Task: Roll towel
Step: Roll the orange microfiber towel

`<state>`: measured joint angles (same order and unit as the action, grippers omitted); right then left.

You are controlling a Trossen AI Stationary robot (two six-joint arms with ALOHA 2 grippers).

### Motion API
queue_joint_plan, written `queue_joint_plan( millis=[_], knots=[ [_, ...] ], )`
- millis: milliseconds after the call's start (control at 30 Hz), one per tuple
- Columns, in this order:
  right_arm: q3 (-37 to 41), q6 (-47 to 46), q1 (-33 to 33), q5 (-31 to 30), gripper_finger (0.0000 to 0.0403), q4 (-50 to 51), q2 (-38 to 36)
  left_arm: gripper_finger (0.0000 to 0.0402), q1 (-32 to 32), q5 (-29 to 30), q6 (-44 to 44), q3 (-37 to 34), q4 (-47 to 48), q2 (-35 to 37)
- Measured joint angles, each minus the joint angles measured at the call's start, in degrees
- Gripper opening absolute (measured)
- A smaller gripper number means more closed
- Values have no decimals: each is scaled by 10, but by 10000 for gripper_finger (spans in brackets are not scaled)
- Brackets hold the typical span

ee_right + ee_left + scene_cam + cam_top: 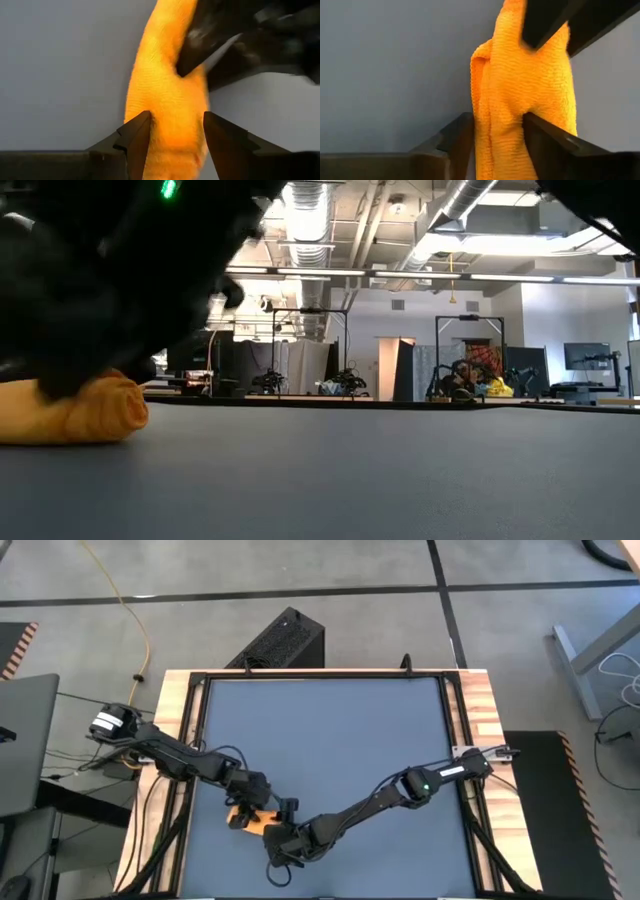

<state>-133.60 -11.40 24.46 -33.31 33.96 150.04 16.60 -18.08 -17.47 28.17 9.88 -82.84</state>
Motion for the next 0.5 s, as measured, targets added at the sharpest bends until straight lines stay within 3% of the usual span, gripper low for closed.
queue_joint_plan(
  millis=[267, 500],
  knots=[
    [0, -80, 25, -18, 202, 130, -74, 18, 2, 0, -27, -3, 4, 6],
    [-1, -142, 66, -104, 179, 244, -118, 4, -9, 17, -92, -6, -14, 28]
  ],
)
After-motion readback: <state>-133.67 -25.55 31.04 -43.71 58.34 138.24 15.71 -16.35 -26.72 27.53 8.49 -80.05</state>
